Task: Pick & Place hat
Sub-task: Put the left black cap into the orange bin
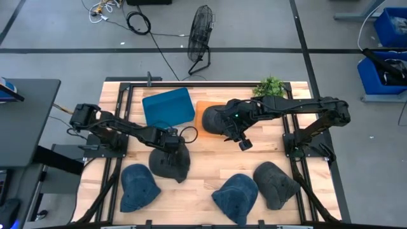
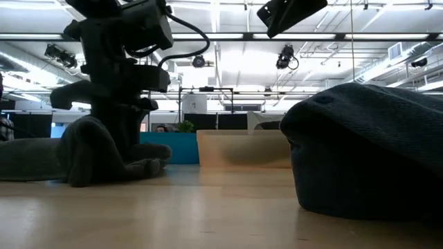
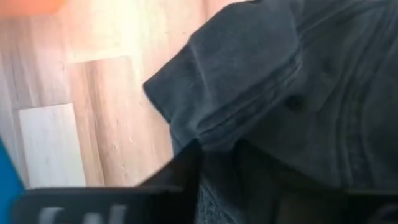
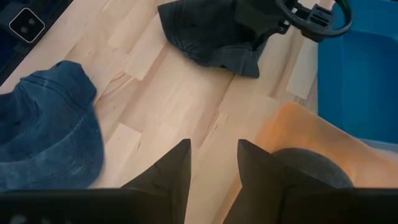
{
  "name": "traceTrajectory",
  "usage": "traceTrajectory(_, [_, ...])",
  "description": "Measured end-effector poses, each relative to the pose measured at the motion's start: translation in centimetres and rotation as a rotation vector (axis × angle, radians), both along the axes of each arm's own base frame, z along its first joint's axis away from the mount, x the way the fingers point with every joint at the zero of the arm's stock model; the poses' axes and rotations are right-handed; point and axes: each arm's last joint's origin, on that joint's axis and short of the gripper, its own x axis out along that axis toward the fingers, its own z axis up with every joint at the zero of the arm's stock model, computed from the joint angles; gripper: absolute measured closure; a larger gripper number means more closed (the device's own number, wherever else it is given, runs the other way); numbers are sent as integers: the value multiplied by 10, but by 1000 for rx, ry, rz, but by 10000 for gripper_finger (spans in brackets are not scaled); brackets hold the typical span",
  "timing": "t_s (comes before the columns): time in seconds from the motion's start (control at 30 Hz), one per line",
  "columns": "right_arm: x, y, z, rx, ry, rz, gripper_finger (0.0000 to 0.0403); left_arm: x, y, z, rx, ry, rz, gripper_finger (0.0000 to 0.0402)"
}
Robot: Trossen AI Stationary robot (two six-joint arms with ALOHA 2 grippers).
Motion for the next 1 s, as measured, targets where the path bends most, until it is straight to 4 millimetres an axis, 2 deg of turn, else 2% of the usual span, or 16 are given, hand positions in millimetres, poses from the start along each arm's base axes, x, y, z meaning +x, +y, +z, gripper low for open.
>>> traceTrajectory(0.1, [0, 0, 0, 13, 5, -18, 268, 0, 3, 5, -24, -20, 63, 384])
traceTrajectory(0.2, [0, 0, 0, 28, 11, -39, 268, 0, 7, 20, -36, -40, 98, 392])
traceTrajectory(0.3, [0, 0, 0, 45, 20, -64, 268, 7, 8, 50, -52, -145, 106, 396])
traceTrajectory(0.47, [-4, 0, -3, 103, 88, -151, 268, 19, 12, 115, -44, -318, 85, 396])
traceTrajectory(0.57, [-9, 0, -5, 116, 155, -177, 268, 25, 24, 147, 21, -375, 100, 396])
traceTrajectory(0.67, [-13, 2, -7, 151, 217, -238, 268, 32, 41, 168, 69, -440, 105, 396])
traceTrajectory(0.83, [-17, 11, -9, 181, 280, -269, 268, 48, 75, 188, 83, -587, 165, 396])
traceTrajectory(0.9, [-19, 16, -10, 178, 298, -253, 268, 56, 90, 186, 64, -635, 178, 396])
traceTrajectory(1.0, [-20, 23, -9, 173, 306, -228, 268, 69, 109, 172, 23, -640, 193, 396])
